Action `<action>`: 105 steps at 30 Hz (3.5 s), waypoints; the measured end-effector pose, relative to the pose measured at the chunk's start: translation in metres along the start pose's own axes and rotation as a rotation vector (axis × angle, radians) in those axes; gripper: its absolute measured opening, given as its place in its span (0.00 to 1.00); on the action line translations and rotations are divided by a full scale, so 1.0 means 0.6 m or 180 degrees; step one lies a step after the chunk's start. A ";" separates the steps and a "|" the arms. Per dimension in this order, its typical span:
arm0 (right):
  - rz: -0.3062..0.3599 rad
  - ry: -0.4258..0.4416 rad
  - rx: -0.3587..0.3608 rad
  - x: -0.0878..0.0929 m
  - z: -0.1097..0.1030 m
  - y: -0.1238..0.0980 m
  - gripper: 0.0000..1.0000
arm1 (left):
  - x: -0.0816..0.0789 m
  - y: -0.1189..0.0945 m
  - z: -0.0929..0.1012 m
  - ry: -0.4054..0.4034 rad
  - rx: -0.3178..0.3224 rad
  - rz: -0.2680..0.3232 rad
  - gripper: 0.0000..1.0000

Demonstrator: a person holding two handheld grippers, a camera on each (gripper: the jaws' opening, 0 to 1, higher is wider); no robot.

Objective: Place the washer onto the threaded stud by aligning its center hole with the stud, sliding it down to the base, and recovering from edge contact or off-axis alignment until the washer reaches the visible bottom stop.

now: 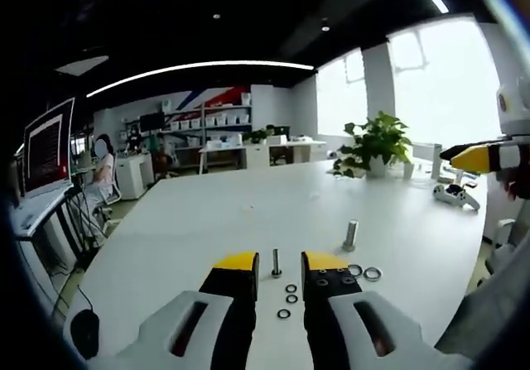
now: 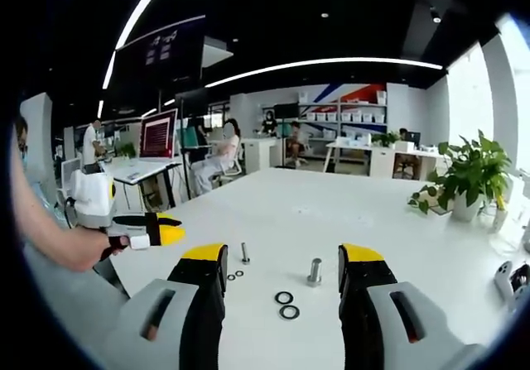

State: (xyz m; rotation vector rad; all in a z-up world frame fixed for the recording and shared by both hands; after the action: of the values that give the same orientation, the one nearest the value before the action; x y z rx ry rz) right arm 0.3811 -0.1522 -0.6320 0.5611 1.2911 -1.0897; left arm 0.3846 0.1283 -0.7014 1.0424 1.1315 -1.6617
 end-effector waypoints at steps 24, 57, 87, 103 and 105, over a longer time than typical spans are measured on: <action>-0.0057 0.0007 -0.0007 0.007 -0.001 0.002 0.56 | 0.096 0.049 -0.026 -0.0045 -0.0086 -0.0671 0.17; -0.0095 0.0102 -0.0024 0.012 0.000 0.004 0.56 | 0.152 0.079 -0.020 0.0012 -0.0138 -0.1168 0.16; -0.0155 0.0150 0.0016 0.018 0.006 0.005 0.55 | 0.158 0.098 -0.020 0.0002 -0.0112 -0.0771 0.15; -0.0138 0.0181 -0.0010 0.018 0.002 0.006 0.55 | 0.160 0.107 -0.027 0.0000 -0.0115 -0.0753 0.10; -0.0148 0.0186 -0.0006 0.019 0.002 0.007 0.55 | 0.160 0.108 -0.027 -0.0002 -0.0112 -0.0761 0.10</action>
State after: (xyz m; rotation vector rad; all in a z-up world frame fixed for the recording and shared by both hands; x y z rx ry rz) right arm 0.3842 -0.1553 -0.6433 0.5675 1.3617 -1.1174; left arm 0.4202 0.1110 -0.8115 0.9124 1.3220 -1.8193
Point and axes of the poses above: the point that each gripper's makers call its tool centre point, and the gripper's own axes: y roughly forward along the fingers, z roughly to its right, x roughly out of its underside, the point moved 8 cm from there along -y, roughly backward along the fingers, and after that the axes turned 15 degrees about -y, right-handed, at the moved point
